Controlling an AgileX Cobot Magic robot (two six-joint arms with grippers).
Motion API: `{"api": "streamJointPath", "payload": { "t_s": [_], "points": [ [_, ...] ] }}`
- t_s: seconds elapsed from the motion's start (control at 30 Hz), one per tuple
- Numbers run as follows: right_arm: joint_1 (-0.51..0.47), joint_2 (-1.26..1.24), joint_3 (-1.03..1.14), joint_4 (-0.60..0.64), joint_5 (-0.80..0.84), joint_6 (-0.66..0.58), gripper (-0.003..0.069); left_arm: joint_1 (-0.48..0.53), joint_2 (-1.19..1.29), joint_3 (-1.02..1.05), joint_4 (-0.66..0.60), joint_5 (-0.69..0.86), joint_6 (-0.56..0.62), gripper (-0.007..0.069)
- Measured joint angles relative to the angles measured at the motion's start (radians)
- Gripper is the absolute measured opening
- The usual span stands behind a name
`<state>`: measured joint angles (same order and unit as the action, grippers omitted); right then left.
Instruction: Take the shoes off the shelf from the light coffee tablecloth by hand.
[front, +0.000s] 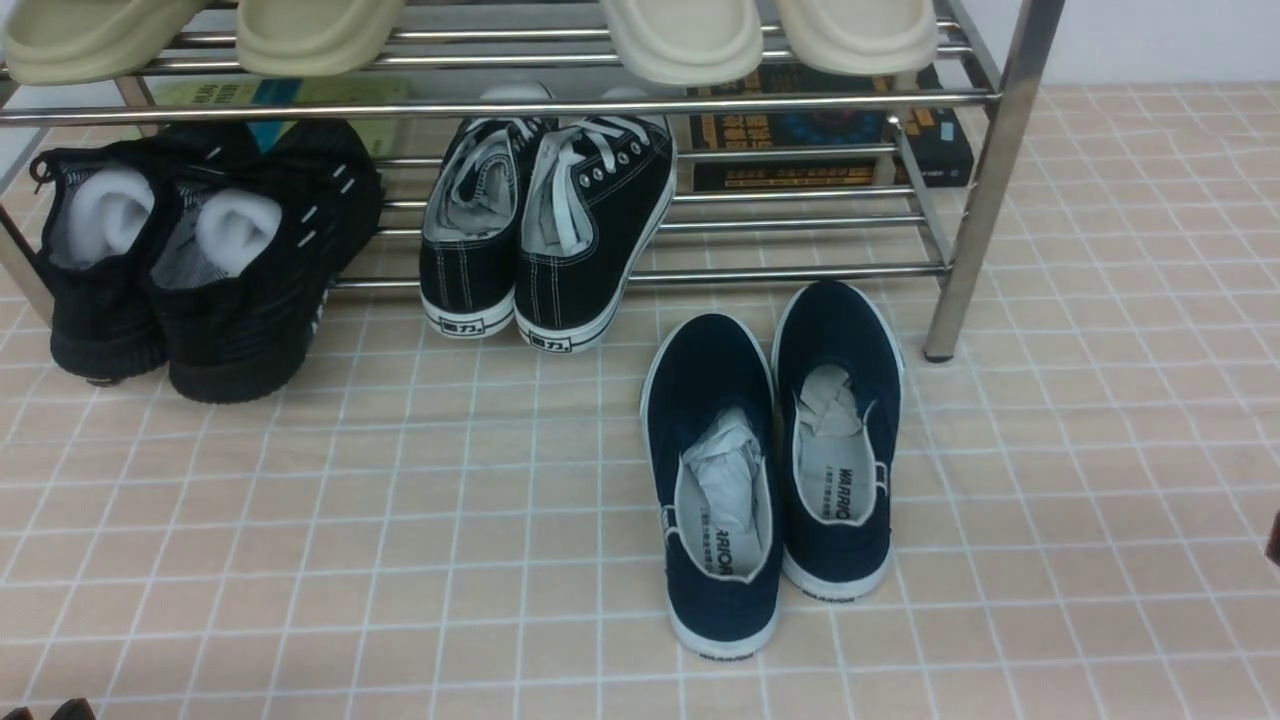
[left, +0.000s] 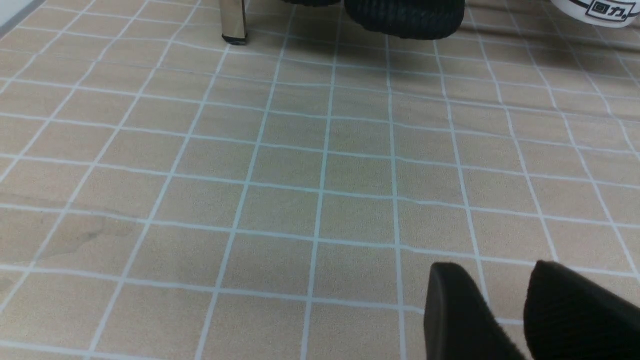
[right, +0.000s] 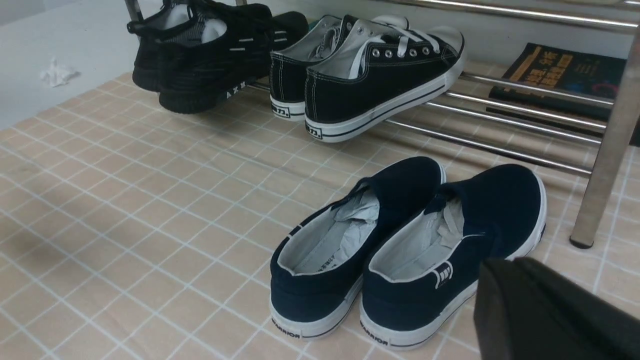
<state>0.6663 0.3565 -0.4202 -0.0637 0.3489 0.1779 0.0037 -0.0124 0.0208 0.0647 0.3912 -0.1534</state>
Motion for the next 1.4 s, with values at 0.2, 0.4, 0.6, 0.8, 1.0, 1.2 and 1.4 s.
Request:
{"api": "streamJointPath", "payload": {
  "t_s": [0.2, 0.4, 0.6, 0.8, 1.0, 1.2, 1.4],
  "points": [
    [0.0, 0.0, 0.026, 0.0, -0.007, 0.0, -0.0011, 0.0, 0.0, 0.0, 0.0, 0.0, 0.0, 0.024],
    [0.0, 0.0, 0.046, -0.001, -0.004, 0.0, -0.0008, 0.0, 0.0, 0.0, 0.001, 0.0, 0.0, 0.024],
    [0.0, 0.0, 0.046, -0.001, 0.004, 0.0, -0.0003, 0.0, 0.0, 0.0, 0.001, 0.0, 0.0, 0.024],
    [-0.015, -0.005, 0.046, 0.011, 0.001, -0.06, 0.0, 0.0, 0.0, 0.0, 0.001, 0.0, 0.0, 0.024],
    [-0.213, -0.045, 0.07, 0.136, 0.01, -0.277, 0.0004, 0.0, 0.0, 0.0, 0.001, 0.0, 0.0, 0.024],
    [-0.436, -0.207, 0.22, 0.148, -0.039, -0.305, 0.0011, 0.0, 0.0, 0.0, 0.001, 0.0, 0.0, 0.024],
    [-0.58, -0.317, 0.387, 0.16, -0.09, -0.306, 0.0015, 0.0, 0.0, 0.0, 0.001, 0.0, 0.0, 0.024]
  ]
}}
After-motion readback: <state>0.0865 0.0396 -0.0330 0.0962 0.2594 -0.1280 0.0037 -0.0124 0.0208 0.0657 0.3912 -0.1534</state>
